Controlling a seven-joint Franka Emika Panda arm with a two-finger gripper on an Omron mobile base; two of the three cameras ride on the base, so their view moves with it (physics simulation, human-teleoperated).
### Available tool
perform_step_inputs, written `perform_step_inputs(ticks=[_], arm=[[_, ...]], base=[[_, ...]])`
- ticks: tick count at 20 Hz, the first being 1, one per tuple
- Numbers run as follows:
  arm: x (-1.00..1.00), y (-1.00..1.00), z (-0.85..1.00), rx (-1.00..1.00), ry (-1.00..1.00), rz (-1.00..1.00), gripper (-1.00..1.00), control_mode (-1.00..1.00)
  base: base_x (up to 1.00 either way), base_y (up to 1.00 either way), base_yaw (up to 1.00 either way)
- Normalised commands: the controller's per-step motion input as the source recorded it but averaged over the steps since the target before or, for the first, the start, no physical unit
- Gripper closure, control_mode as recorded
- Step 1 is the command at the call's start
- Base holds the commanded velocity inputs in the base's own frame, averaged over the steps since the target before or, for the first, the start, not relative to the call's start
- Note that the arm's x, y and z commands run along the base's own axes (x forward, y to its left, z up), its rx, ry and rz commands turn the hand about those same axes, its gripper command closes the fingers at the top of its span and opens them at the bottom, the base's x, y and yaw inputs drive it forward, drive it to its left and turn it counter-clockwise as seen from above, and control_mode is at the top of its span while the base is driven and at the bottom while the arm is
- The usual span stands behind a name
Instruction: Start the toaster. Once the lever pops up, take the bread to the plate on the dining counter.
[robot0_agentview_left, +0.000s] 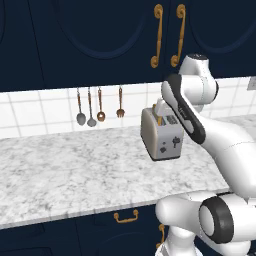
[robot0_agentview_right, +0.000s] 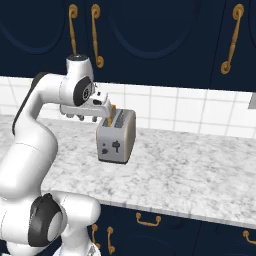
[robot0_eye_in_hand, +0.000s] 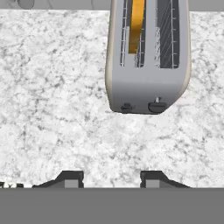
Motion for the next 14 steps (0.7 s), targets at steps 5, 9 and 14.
perform_step_inputs(ticks=[5,9,14], arm=[[-0.26,-0.23,-0.16,0.00,0.00,0.00,-1.00,-1.00],[-0.30,-0.66,-0.48,0.00,-0.02,0.00,-1.00,-1.00],[0.00,-0.46,-0.48,0.00,-0.01,0.00,-1.00,-1.00]], base=[[0.00,0.00,0.00],[0.00,0.00,0.00],[0.00,0.00,0.00]])
